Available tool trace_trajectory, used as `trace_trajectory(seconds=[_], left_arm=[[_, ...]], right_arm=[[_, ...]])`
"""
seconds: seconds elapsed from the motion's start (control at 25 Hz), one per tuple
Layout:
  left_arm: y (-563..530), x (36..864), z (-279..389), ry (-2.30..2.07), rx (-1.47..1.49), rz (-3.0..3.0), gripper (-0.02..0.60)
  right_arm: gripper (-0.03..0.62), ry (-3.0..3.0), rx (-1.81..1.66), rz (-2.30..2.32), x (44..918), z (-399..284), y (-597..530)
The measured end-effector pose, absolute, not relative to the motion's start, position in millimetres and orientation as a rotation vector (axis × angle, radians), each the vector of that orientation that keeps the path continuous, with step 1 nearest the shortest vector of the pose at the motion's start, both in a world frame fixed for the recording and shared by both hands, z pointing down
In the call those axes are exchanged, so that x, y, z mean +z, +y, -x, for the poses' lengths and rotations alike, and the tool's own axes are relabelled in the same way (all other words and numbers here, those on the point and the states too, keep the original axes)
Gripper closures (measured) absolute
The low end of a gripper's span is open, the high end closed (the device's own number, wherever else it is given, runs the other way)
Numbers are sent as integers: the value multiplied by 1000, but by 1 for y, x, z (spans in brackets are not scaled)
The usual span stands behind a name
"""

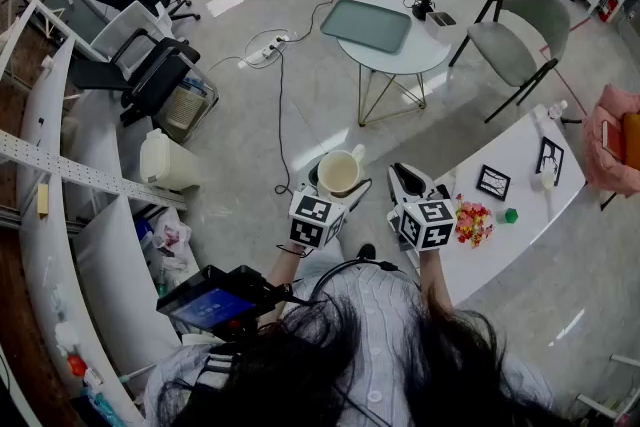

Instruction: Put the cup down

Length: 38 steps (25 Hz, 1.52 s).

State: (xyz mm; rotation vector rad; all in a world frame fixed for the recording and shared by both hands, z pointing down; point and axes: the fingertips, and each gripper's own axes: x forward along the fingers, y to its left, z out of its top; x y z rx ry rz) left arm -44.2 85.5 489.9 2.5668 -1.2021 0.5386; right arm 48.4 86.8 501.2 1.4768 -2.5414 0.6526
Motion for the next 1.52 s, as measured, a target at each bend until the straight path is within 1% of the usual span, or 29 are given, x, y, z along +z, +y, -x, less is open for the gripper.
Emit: trace_trajectory(seconds=[0.72,1.08,1.52], left_arm=[[91,489,50,-1254,516,-2548,126],[94,486,46,-1253,540,-2549,126],[68,491,31,-1212,542,-2553,126]], right_arm=[[528,-2585,618,-1443,500,-40,92],[528,-2570,670,-1407,503,-42,95],[528,-2548,698,-1414,510,-51,77]])
